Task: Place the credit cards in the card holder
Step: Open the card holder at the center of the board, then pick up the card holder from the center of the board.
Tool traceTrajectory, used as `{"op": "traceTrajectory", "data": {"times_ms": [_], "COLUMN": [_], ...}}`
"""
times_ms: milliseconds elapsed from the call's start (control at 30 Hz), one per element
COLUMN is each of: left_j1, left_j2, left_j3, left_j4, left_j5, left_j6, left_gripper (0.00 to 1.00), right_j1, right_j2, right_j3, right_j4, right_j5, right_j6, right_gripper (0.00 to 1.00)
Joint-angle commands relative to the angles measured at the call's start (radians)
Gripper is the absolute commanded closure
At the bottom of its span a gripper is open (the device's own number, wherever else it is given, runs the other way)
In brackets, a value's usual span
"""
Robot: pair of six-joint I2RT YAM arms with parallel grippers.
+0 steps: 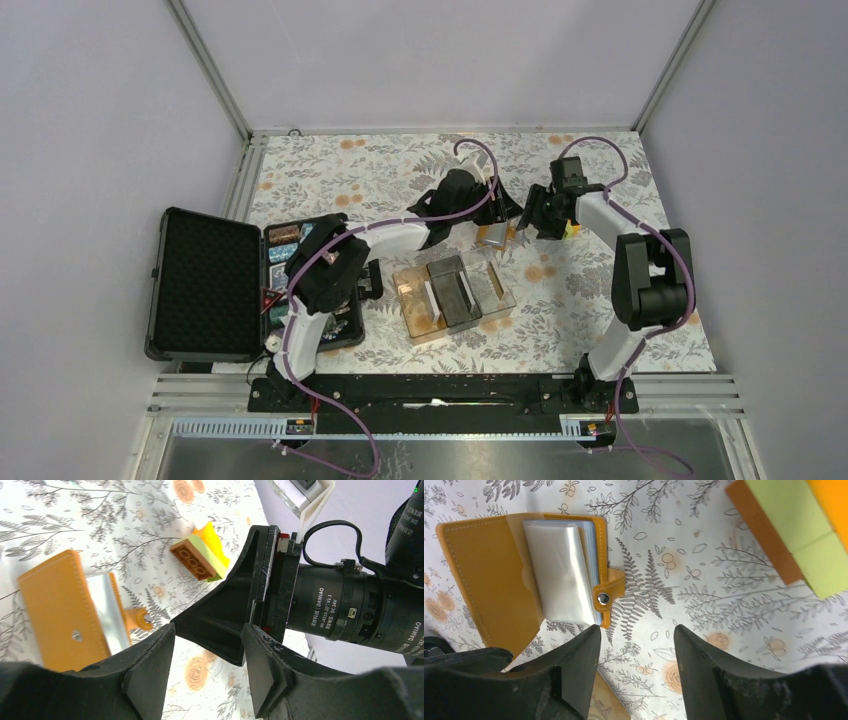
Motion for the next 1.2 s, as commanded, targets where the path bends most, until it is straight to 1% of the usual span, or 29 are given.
{"op": "traceTrajectory", "data": {"times_ms": [0,67,200,367,600,800,967,1033,1167], "left_j1": [0.011,0.012,0.02,0.046,0.121,0.165,0.179,0.179,0.179], "left_j2": [0.008,-0.006,-0.079,-0.194,-0.322,-0.397,-0.423,-0.425,-0.427], "left_j3": [0.018,-0.005,-0.077,-0.14,-0.237,-0.333,-0.362,-0.361,-0.366], "left_j4": [-0.011,0.004,0.101,0.079,-0.035,-0.072,-0.109,-0.123,-0.131], "left_j5": [0.006,-0.005,-0.005,-0.038,-0.096,-0.146,-0.147,-0.14,-0.12], "left_j6": [0.037,0.044,0.057,0.076,0.083,0.06,0.05,0.052,0.049], "left_gripper": [0.45,0.44,0.37,0.29,0.23,0.22,0.21,0.21,0.21], "right_j1": [-0.011,-0.011,-0.009,-0.002,0.045,0.119,0.166,0.171,0.169], "right_j2": [-0.133,-0.158,-0.182,-0.189,-0.148,-0.069,0.026,0.064,0.127], "right_j3": [-0.016,-0.026,-0.038,-0.022,0.052,0.134,0.178,0.183,0.174], "right_j4": [-0.019,0.002,0.053,0.09,0.098,0.098,0.09,0.081,0.078], "right_j5": [-0.014,-0.06,-0.152,-0.193,-0.188,-0.155,-0.09,-0.05,-0.024], "right_j6": [-0.009,0.003,0.027,0.034,0.048,0.06,0.062,0.061,0.059], "right_gripper": [0.35,0.34,0.32,0.29,0.27,0.27,0.26,0.28,0.47]}}
